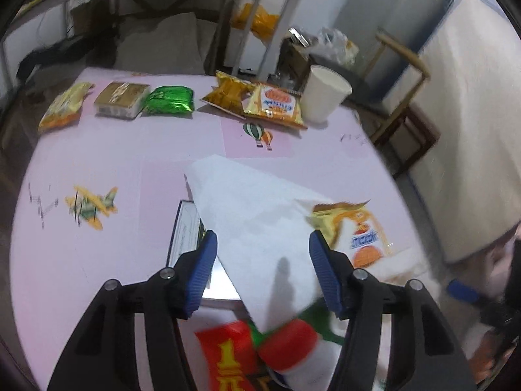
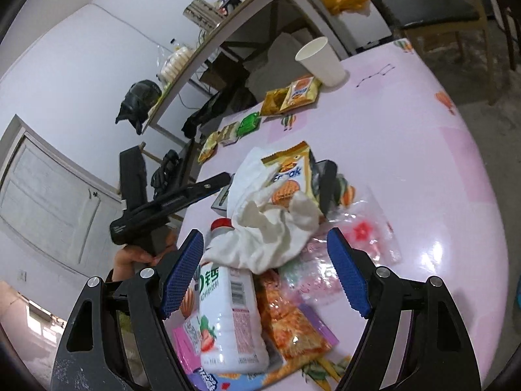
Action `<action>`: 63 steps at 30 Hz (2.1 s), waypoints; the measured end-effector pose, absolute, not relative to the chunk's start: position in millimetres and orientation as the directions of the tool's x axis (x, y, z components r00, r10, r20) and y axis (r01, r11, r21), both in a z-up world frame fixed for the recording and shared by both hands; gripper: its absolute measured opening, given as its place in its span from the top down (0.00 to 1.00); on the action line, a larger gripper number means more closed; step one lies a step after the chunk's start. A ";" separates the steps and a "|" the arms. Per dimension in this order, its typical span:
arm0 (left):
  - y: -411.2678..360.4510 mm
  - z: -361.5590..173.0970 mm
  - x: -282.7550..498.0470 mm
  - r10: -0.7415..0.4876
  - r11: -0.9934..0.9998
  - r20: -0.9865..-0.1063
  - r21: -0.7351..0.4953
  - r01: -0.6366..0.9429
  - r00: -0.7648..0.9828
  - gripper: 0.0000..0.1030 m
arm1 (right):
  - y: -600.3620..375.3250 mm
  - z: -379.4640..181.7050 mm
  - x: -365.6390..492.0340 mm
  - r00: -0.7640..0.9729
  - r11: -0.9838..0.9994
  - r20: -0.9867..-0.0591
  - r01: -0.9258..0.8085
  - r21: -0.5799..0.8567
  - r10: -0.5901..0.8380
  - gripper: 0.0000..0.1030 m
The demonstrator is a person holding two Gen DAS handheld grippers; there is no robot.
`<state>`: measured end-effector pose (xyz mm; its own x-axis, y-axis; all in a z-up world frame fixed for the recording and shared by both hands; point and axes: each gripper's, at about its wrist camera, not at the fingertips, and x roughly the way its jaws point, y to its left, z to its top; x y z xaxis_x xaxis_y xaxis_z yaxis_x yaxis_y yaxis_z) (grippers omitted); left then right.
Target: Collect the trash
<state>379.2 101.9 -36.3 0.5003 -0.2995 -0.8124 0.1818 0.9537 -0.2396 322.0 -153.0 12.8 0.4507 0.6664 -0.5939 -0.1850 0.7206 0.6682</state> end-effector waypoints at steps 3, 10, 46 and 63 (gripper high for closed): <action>85.4 -46.9 385.0 -0.260 0.942 -0.844 -0.115 0.315 0.470 0.45 | -145.8 9.3 326.1 0.432 0.721 -0.603 -0.186 0.668 0.670 0.27; 76.6 -57.4 391.5 -0.193 0.926 -0.856 0.004 0.378 0.480 0.53 | -137.7 3.6 333.7 0.412 0.722 -0.618 -0.168 0.671 0.670 0.27; 123.6 18.7 323.4 -0.233 0.972 -0.685 -0.140 0.189 0.690 0.99 | -85.7 -2.1 354.8 0.366 0.823 -0.738 -0.238 0.516 0.568 0.54; 132.9 69.0 278.1 -0.230 0.973 -0.557 -0.148 0.177 0.798 0.99 | -99.3 38.9 340.1 0.462 0.804 -0.662 -0.257 0.536 0.589 1.00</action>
<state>278.1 132.9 69.0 0.7981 -0.2302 -0.5568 0.1771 0.9729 -0.1484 340.1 -99.3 38.9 0.4625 0.5894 -0.6624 -0.2568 0.8041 0.5362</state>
